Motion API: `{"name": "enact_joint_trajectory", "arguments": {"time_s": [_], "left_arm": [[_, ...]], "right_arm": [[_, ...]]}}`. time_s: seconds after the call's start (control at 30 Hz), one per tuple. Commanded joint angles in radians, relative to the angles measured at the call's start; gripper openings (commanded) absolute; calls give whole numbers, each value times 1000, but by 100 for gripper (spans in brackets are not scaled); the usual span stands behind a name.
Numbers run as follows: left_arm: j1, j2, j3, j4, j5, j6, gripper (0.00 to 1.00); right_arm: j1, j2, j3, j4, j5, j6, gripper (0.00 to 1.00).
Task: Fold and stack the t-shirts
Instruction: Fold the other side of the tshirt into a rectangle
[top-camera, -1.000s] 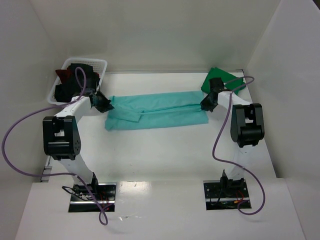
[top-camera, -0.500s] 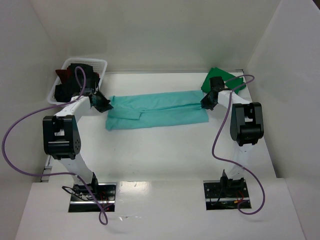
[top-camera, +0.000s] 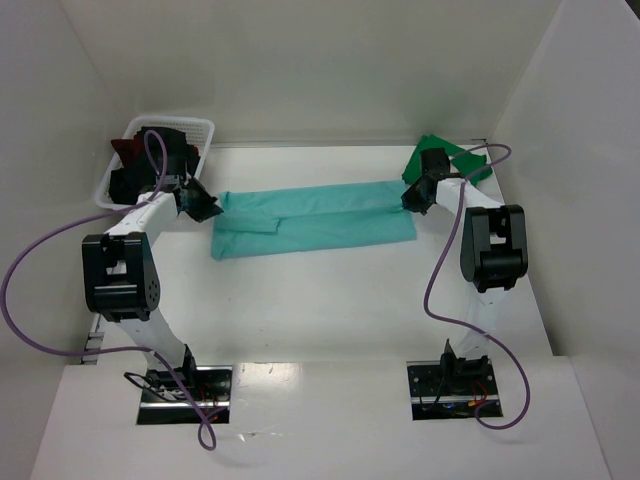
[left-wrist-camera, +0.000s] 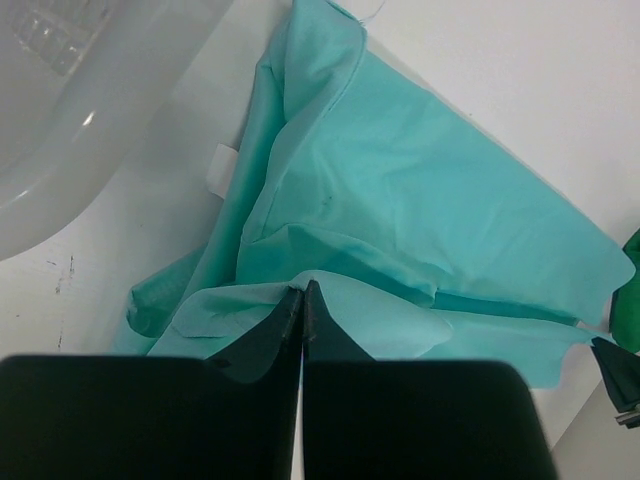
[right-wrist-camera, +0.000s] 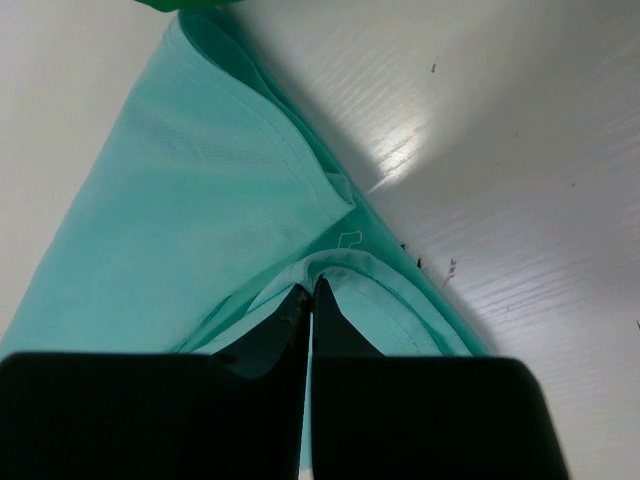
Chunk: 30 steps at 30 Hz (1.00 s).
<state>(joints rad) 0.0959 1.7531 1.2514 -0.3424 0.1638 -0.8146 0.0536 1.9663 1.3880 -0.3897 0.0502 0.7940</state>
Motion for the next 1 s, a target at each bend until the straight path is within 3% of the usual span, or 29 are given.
{"name": "enact_joint_trajectory", "arguments": {"time_s": [0.0, 0.2, 0.3, 0.33, 0.37, 0.5, 0.77, 0.97], "left_arm": [[7, -1, 39, 51, 23, 12, 0], [7, 37, 59, 65, 23, 22, 3], [7, 63, 91, 65, 23, 34, 18], [7, 72, 101, 65, 32, 43, 24], [7, 72, 102, 65, 33, 43, 41], [7, 82, 112, 65, 54, 52, 62], [7, 23, 112, 74, 98, 94, 81], [7, -72, 17, 52, 86, 106, 83]], "right_arm": [[-12, -14, 46, 63, 21, -9, 0], [-12, 14, 65, 95, -6, 1, 0], [-12, 26, 77, 95, -6, 1, 14], [-12, 37, 77, 86, -6, 1, 24], [-12, 37, 86, 86, -6, 1, 29], [-12, 28, 86, 86, -27, 1, 46], [9, -112, 66, 167, -89, -21, 53], [127, -113, 124, 202, -252, -56, 57]]}}
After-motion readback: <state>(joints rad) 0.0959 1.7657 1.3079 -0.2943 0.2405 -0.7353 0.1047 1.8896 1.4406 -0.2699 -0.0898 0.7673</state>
